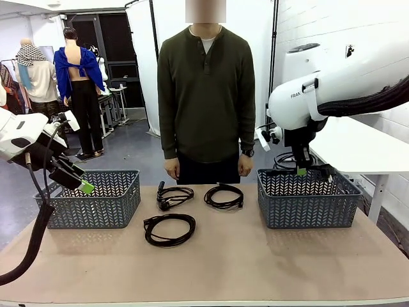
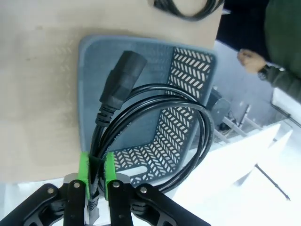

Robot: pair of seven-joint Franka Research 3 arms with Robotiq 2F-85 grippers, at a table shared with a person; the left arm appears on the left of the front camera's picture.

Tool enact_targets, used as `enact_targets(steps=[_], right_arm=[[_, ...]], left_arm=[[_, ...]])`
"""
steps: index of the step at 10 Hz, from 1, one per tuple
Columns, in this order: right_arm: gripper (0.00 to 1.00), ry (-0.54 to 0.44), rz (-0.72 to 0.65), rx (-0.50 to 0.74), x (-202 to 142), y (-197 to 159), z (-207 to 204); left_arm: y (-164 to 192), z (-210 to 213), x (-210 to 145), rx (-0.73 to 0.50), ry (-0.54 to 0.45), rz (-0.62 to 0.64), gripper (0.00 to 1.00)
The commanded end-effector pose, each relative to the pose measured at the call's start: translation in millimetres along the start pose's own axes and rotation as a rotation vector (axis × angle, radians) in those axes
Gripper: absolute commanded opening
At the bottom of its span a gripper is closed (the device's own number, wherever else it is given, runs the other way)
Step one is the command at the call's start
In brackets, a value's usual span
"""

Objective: Organize the cables according to human instructions.
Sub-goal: Pick up a bundle of cables and place it in the basket indicated by the human.

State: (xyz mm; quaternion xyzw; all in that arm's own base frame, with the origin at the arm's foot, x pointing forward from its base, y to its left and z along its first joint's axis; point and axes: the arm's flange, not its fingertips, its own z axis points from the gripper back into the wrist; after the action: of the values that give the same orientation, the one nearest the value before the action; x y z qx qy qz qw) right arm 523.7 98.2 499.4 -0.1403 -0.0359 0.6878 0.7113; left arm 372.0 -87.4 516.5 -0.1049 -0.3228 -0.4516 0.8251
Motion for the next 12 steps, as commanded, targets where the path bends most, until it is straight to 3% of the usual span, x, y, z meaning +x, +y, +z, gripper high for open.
enact_targets(steps=[1,12], right_arm=[[0.00,-0.032,0.019,-0.005,-9.6,-22.4,-12.0],[0.00,-0.063,0.060,0.023,-11.2,-49.3,-77.0]], left_arm=[[1.7,-0.6,-1.2,-0.012,-0.008,-0.002,1.00],[1.7,-0.6,-1.2,-0.012,-0.008,-0.002,1.00]])
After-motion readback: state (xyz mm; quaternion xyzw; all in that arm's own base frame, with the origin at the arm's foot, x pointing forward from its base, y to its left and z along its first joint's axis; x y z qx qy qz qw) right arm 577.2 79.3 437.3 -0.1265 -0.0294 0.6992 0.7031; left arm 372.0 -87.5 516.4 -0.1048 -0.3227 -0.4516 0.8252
